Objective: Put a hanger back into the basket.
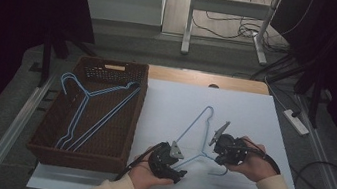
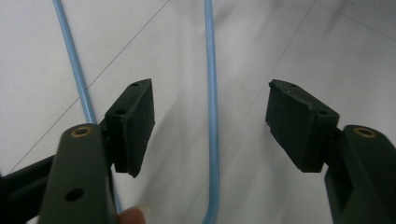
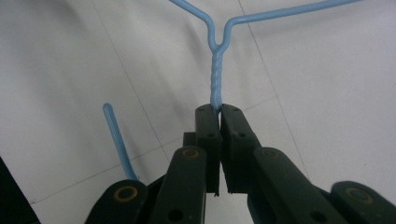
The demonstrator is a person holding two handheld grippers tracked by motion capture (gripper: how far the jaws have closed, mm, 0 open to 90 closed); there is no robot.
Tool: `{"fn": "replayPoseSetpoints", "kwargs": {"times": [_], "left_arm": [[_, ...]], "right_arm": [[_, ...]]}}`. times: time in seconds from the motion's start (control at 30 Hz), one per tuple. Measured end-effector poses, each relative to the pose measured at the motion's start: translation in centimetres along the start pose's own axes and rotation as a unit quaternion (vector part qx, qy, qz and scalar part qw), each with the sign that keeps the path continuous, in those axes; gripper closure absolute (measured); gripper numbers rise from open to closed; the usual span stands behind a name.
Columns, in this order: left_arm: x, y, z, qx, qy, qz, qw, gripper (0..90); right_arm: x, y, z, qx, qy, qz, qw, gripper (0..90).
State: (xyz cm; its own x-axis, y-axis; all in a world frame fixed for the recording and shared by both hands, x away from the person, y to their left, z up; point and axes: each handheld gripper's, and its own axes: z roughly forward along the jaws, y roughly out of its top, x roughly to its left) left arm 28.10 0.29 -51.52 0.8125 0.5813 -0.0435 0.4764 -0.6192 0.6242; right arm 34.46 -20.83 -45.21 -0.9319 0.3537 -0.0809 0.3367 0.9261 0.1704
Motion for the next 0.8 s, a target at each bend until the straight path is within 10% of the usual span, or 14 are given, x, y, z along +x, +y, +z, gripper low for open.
{"fn": "replayPoseSetpoints", "kwargs": {"times": [0.43,0.57,0.7,0.8], "left_arm": [[0.7,0.0,0.7,0.011,-0.017,-0.015,0.9997,85.2],[0.6,0.0,0.6,0.007,-0.012,-0.01,0.9999,86.2],[0.6,0.1,0.2,-0.005,-0.006,-0.013,0.9999,86.5],[0.7,0.1,-0.4,-0.02,-0.003,-0.018,0.9996,86.6]], "right_arm": [[0.1,0.3,-0.2,0.0,-0.002,-0.004,1.0,87.3],[0.1,0.1,-0.3,-0.009,-0.005,0.002,0.9999,86.6],[-0.2,-0.5,-0.7,-0.057,-0.016,0.028,0.9979,78.5],[-0.7,-1.4,-1.4,-0.126,-0.011,0.072,0.9894,63.4]]}}
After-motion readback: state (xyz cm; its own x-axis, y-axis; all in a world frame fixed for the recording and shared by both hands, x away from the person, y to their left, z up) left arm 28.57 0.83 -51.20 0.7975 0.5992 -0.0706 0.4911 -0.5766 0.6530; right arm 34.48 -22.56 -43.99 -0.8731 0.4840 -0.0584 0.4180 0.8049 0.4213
